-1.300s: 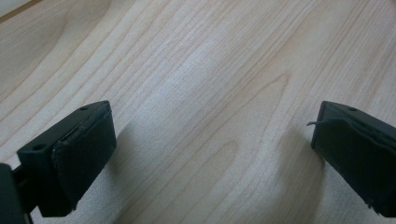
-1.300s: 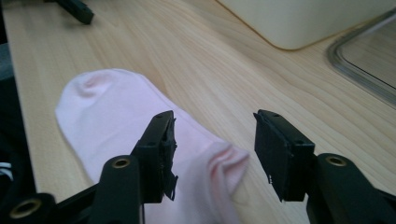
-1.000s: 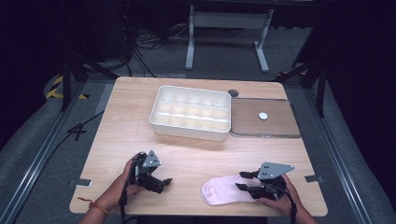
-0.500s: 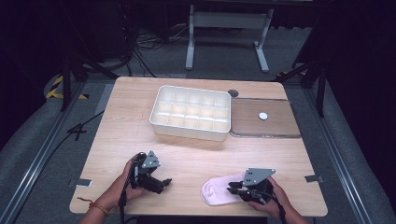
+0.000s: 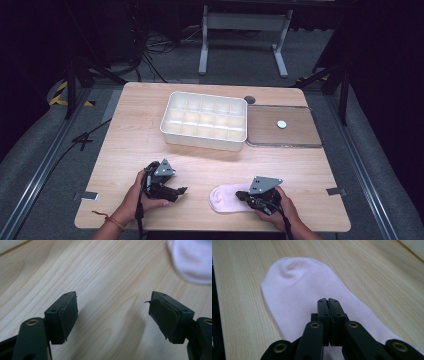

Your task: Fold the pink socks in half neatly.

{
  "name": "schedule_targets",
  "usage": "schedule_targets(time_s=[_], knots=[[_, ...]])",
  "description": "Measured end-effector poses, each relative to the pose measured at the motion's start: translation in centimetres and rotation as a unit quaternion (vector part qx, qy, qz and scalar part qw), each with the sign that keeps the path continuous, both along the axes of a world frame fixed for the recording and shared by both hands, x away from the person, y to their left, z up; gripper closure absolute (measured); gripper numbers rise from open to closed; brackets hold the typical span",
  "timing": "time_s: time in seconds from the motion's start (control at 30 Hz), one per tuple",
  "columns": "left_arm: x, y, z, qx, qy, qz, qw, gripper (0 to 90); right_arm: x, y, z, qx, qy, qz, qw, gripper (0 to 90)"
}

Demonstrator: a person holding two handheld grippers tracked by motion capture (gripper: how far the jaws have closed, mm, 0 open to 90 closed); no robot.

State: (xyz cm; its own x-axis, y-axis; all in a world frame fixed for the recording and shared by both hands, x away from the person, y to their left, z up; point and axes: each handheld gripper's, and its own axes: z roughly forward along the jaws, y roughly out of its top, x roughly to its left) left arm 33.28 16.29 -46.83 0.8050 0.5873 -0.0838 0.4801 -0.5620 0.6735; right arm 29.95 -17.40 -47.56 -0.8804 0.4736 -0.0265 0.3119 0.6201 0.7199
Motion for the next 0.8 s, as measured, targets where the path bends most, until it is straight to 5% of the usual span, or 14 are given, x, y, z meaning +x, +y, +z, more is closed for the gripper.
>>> schedule_targets(time_s=[0.07, 0.27, 0.37, 0.43, 0.53, 0.8], knots=[[-0.2, -1.4, 0.4, -0.021, 0.001, -0.005, 0.9998, 25.9, 0.1, 0.3, 0.0, 0.0, -0.002, -0.004, 1.0, 89.7], [-0.8, -5.9, 1.1, -0.038, -0.003, -0.033, 0.9987, 28.4, 0.2, 1.2, 0.0, -0.006, -0.013, -0.012, 0.9998, 89.9], [-0.9, -7.4, 0.7, -0.024, -0.011, -0.039, 0.9989, 29.0, 0.3, 1.2, -0.1, -0.004, -0.014, -0.011, 0.9998, 89.9], [-0.8, -7.8, 0.5, -0.025, -0.009, -0.039, 0.9989, 29.5, 0.2, 1.2, -0.1, -0.003, -0.013, -0.013, 0.9998, 89.9], [-0.7, -8.7, -0.6, 0.003, -0.01, -0.031, 0.9995, 30.0, 0.2, 1.2, -0.1, -0.002, -0.014, -0.013, 0.9998, 89.8], [-0.9, -8.6, -1.1, 0.008, -0.021, -0.029, 0.9993, 30.2, 0.1, 1.0, 0.2, -0.005, -0.019, -0.001, 0.9998, 89.7]])
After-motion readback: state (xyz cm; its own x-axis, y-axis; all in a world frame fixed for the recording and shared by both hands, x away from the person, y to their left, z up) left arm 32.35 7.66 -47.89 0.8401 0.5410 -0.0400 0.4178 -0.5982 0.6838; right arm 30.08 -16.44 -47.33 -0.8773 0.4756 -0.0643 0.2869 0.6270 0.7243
